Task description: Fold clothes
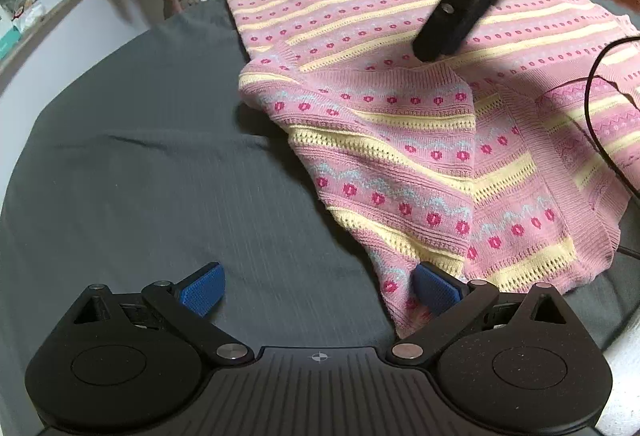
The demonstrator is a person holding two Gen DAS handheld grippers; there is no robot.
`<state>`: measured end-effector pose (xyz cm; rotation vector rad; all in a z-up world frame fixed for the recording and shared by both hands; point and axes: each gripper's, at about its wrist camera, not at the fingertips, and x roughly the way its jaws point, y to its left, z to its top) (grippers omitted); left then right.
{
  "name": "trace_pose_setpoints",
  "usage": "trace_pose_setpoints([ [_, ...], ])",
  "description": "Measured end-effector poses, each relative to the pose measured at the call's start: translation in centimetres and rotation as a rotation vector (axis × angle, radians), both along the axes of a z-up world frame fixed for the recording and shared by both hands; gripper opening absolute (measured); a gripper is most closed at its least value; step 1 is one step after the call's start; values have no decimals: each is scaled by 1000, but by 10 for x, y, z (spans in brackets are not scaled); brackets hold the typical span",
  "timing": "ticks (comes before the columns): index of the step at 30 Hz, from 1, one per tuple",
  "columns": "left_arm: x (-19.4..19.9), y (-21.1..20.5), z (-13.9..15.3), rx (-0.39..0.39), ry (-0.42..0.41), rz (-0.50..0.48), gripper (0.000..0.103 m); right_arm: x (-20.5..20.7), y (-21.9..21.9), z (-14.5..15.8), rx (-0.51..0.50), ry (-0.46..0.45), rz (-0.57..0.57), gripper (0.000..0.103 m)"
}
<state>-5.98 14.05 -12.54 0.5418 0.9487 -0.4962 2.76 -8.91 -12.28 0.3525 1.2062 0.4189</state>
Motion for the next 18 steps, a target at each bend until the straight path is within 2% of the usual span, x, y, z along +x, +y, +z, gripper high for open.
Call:
trace_pose_setpoints([
  [1,0,0,0,1,0,0,101,-4,-1,-5,-9,-4,-17,50],
  [3,1,1,0,2,3,2,101,-10,5,-14,-41,-15,-36,38],
  [5,2,2,1,2,6,6,101,-18,10,-13,-59,-56,-26,12],
  [6,2,3,2,1,8,8,101,-20,11,-8,-40,-78,-30,6],
  [10,2,4,3,13,12,7,101,-35,8,22,39,-176,-63,5],
  [14,0,3,5,29,13,-3,101,-61,0,33,17,-204,-119,5],
  [18,-1,3,6,38,11,-9,101,-68,-6,-1,-39,-125,-158,5],
])
